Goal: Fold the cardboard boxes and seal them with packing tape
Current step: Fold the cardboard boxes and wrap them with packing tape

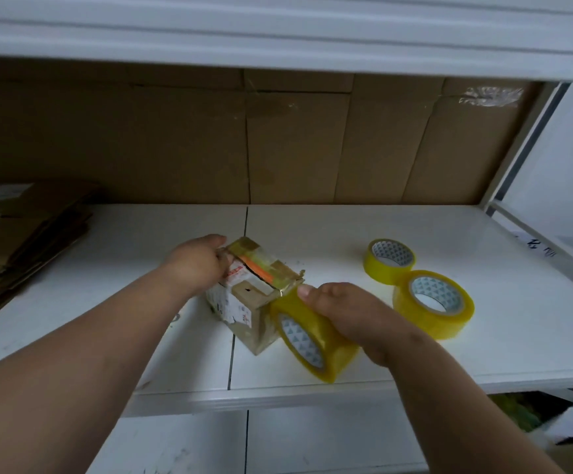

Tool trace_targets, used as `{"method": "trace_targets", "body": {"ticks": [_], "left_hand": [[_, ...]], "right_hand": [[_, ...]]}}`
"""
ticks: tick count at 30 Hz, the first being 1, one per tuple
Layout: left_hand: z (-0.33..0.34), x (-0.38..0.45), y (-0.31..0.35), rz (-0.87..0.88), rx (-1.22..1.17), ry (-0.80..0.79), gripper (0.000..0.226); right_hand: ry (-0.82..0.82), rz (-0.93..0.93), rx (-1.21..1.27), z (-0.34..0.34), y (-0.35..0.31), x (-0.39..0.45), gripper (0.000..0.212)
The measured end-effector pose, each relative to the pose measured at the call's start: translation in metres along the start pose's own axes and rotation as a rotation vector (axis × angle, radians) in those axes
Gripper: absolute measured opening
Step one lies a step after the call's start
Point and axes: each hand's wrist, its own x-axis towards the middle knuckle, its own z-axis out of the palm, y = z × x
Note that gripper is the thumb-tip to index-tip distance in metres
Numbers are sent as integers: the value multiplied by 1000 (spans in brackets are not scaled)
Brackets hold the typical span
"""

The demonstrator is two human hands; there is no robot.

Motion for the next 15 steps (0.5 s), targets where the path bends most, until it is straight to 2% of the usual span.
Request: {"method": "trace_targets", "body": {"ticks": [2, 4, 6, 10, 12, 15], "left_hand": [[1, 2, 6, 58, 303, 115, 32], [6, -1, 12, 128, 332, 147, 31], [15, -3, 18, 163, 295, 89, 41], [23, -10, 27, 69, 301, -12, 86], [21, -10, 29, 42, 347, -65, 91], [17, -13, 33, 53, 455, -61, 84]], "right_hand": [[19, -8, -9, 8, 4, 1, 51], [45, -16, -4, 11, 8, 1, 48], [51, -31, 10, 13, 12, 0, 43], [36, -63, 46, 16, 15, 0, 36], [10, -57, 109, 15, 17, 0, 31], [-35, -64, 153, 13, 22, -1, 26]]}}
